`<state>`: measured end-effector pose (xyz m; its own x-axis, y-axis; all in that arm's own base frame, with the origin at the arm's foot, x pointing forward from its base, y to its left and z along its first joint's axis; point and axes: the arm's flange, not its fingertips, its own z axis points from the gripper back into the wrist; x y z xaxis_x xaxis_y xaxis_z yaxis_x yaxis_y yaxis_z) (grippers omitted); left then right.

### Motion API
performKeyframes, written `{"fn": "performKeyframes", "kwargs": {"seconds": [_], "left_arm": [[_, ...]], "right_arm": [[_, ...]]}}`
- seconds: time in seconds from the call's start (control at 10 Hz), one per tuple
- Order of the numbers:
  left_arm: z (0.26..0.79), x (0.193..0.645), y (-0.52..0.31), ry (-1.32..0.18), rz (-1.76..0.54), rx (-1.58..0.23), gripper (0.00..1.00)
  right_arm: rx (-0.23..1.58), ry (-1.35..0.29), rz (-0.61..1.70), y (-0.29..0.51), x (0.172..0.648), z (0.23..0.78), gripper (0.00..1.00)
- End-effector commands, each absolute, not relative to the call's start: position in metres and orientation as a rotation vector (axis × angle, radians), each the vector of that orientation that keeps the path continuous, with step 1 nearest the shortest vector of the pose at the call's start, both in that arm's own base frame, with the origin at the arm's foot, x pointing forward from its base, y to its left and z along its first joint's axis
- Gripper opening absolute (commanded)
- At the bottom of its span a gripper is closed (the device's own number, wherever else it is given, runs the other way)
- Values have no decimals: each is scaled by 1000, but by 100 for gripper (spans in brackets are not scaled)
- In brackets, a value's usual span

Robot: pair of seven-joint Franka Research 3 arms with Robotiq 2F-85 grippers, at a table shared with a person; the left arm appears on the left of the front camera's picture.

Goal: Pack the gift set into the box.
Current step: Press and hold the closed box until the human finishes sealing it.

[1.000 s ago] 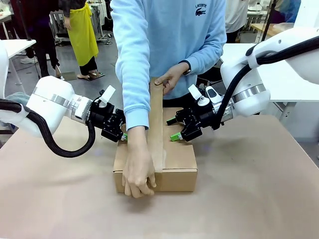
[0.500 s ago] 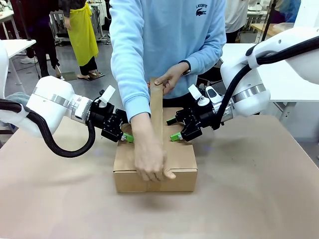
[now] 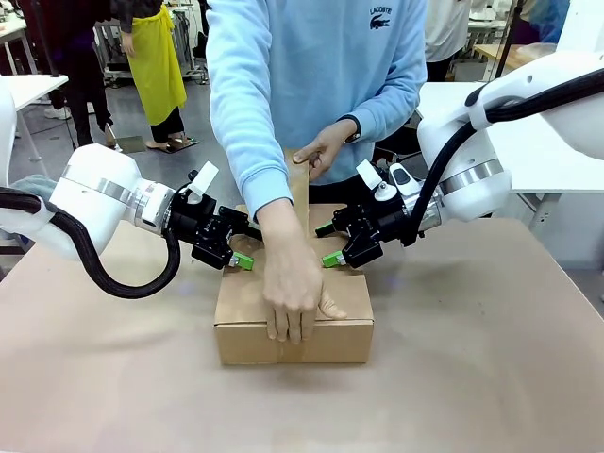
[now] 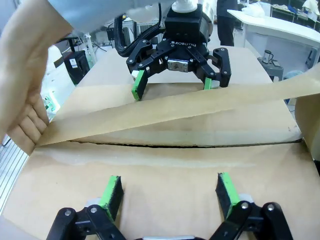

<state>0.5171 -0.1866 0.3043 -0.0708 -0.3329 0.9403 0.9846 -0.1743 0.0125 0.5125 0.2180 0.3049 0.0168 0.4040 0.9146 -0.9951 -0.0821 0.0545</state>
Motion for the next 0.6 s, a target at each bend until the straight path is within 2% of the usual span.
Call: {"fn": "performKeyframes", "kwargs": {"seconds": [0.0, 0.5], "left_arm": [[299, 515, -187, -886, -1510, -1042, 100], [299, 515, -187, -886, -1510, -1042, 100]], "right_arm": [[964, -828, 1409, 217, 509, 300, 100], [964, -828, 1409, 217, 509, 300, 100]]}}
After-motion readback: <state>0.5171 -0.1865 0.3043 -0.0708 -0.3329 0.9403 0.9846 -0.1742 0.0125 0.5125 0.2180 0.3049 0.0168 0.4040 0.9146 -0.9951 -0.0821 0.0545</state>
